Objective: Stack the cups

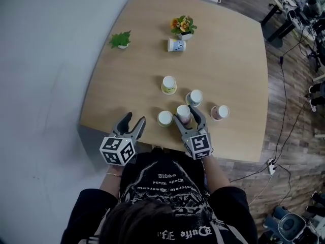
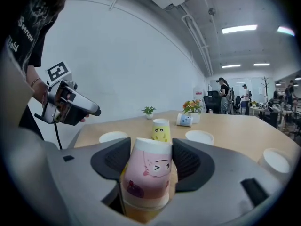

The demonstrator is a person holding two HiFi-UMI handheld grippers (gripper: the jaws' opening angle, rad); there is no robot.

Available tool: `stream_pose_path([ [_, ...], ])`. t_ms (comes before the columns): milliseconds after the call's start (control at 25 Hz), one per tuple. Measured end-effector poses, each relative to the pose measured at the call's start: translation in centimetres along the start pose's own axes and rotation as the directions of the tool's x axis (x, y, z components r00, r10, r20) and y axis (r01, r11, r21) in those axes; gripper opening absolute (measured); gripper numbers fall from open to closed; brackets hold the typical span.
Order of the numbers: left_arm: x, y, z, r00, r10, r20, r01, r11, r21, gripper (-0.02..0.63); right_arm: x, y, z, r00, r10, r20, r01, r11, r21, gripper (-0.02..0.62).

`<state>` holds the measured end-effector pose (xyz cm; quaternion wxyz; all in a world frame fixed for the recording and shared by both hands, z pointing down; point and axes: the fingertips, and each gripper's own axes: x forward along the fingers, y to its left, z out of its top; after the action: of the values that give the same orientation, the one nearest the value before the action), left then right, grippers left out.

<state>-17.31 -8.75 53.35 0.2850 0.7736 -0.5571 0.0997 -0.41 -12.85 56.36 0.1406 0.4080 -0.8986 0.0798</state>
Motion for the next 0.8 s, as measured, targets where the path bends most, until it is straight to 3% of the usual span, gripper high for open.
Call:
stream_pose_path([
  [800, 1.6, -0.2, -0.7, 0.999, -0.045, -0.009, 0.045, 0.998, -0.038, 0.245, -2.6, 2.4, -3.5, 0.981, 0.099, -0.164, -0.106, 0.994, -0.034, 0.278],
])
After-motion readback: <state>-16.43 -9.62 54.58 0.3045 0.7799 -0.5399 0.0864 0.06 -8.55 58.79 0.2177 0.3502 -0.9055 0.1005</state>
